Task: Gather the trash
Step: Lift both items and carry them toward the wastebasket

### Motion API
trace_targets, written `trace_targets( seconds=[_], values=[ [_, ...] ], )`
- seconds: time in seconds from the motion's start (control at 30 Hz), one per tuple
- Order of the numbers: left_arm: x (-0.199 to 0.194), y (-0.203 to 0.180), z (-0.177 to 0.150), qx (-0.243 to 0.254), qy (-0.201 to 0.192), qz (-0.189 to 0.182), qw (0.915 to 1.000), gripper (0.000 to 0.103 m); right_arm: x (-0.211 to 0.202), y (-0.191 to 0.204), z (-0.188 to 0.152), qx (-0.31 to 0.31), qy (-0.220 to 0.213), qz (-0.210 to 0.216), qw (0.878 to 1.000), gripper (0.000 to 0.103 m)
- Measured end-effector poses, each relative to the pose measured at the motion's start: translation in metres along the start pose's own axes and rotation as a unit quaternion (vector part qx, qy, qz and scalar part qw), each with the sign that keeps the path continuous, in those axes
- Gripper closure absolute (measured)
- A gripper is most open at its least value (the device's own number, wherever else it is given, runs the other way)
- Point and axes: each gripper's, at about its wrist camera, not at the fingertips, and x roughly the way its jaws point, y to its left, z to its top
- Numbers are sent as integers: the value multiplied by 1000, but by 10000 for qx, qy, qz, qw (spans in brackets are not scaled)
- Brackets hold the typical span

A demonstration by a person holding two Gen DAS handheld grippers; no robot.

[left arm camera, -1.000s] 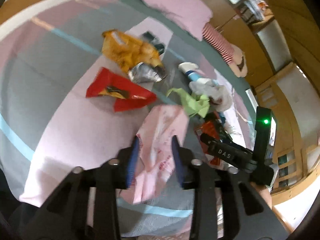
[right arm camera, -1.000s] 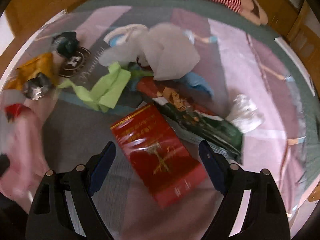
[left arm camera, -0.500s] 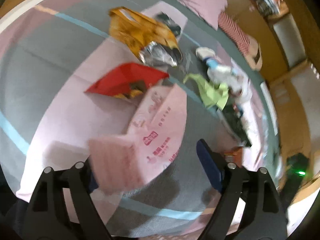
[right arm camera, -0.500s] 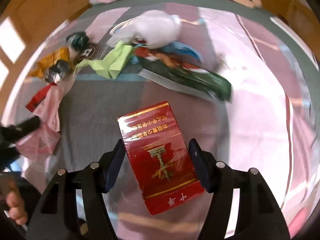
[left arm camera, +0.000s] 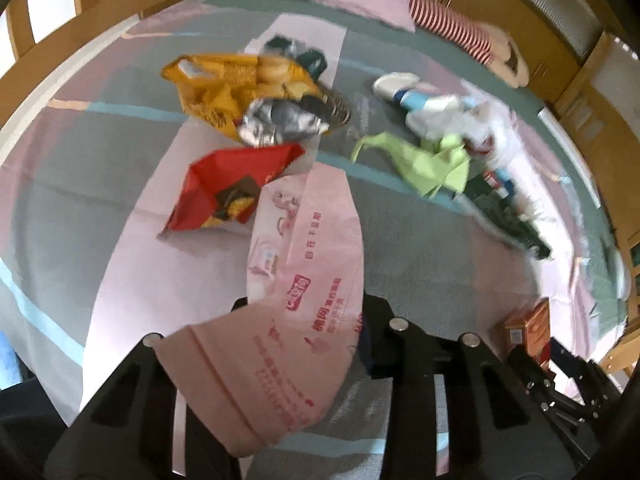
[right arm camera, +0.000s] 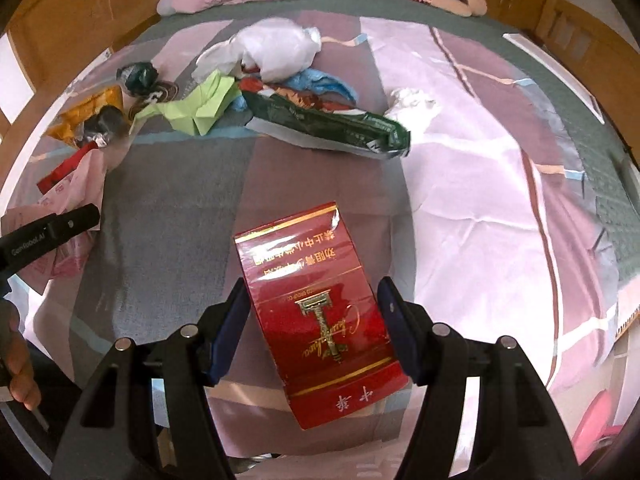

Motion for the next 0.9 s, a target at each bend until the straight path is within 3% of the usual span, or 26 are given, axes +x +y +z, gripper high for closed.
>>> trace_targets(
  seconds=[0.17, 0.37, 0.63, 0.9],
  values=[
    [-40, 0, -7, 59, -672, -452, 9967, 67, -39, -8, -10, 202, -449, 95, 9987, 39],
    [-111, -5, -37, 181, -1545, -948, 9833, 67, -116, -20, -27, 310, -1270, 282, 9910, 39],
    [-223, -42, -72, 1023, -2402, -550, 9637, 67, -204, -33, -55, 243, -2065, 306, 9777, 39],
    [-279, -70, -108, 1435, -2753, -206, 9504, 67, -254, -53, -84, 192, -2465, 70, 9689, 38]
  ],
)
